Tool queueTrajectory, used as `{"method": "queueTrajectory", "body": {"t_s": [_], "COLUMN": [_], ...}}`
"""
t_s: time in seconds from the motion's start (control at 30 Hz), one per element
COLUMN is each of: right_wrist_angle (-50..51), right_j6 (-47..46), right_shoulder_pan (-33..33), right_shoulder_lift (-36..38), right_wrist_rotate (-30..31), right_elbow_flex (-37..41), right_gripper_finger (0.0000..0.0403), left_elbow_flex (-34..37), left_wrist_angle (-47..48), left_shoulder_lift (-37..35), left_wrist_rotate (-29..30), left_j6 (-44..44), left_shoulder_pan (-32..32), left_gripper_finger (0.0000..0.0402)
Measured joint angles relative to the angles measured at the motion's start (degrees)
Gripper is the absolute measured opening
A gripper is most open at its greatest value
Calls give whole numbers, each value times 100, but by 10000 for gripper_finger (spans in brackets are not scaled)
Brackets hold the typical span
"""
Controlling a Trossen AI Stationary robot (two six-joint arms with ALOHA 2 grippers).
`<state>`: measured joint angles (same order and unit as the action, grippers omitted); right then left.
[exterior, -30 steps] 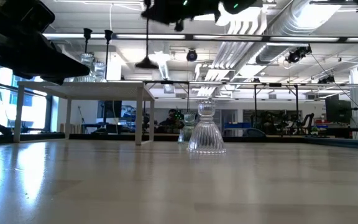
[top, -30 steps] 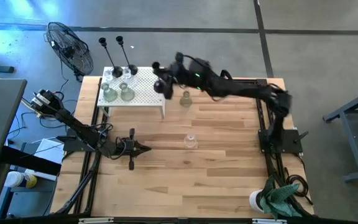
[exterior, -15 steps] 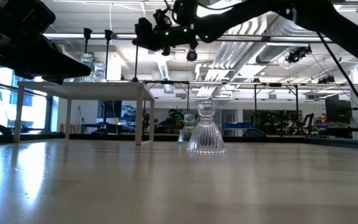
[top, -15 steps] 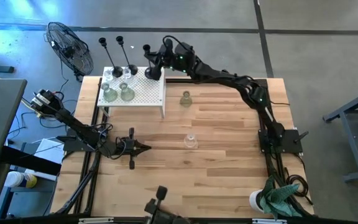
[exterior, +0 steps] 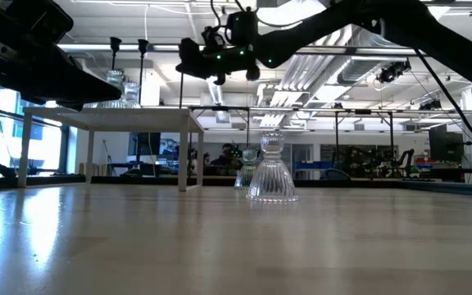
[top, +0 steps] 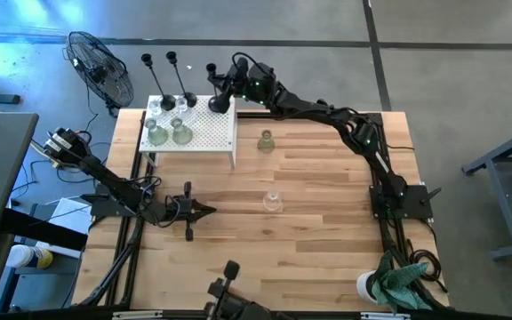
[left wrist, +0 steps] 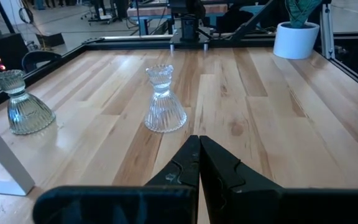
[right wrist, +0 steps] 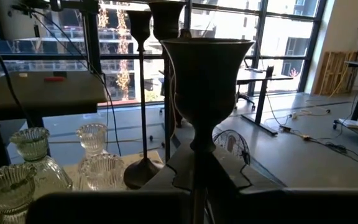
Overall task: Pick & Place candle stick holders
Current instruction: Put the black candle holder on the shelf aligned with the black candle holders, then put the transparent candle holder on the shelf aligned with the transparent candle holders
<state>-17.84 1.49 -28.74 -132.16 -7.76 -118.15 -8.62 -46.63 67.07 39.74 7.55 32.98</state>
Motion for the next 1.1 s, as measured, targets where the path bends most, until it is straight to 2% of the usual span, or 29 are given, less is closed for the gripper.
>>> {"method": "queueTrajectory", "body": {"t_s": [0.4, 0.67, 0.83, 0.97, 1.1], "right_wrist_angle": [224, 193, 425, 1101, 2136], "right_j6": [-4, -4, -125, -152, 30], "right_shoulder_pan": [-2, -2, -2, 10, 66], "right_shoulder_lift": [-15, -3, 250, 547, 872], "right_wrist_rotate": [183, 354, 423, 327, 336], "right_elbow_flex": [27, 25, 25, 20, 23], "right_gripper_finger": [48, 141, 194, 209, 208], "left_elbow_flex": [0, 0, 0, 0, 0], "left_wrist_angle": [7, 7, 11, 15, 56], "left_shoulder_lift": [0, 0, 0, 0, 0], "left_wrist_rotate": [-16, -19, -21, -42, -34], "left_j6": [2, 2, 4, 22, 22], "left_shoulder_pan": [0, 0, 0, 0, 0], "left_gripper_finger": [1, 1, 1, 1, 1]}}
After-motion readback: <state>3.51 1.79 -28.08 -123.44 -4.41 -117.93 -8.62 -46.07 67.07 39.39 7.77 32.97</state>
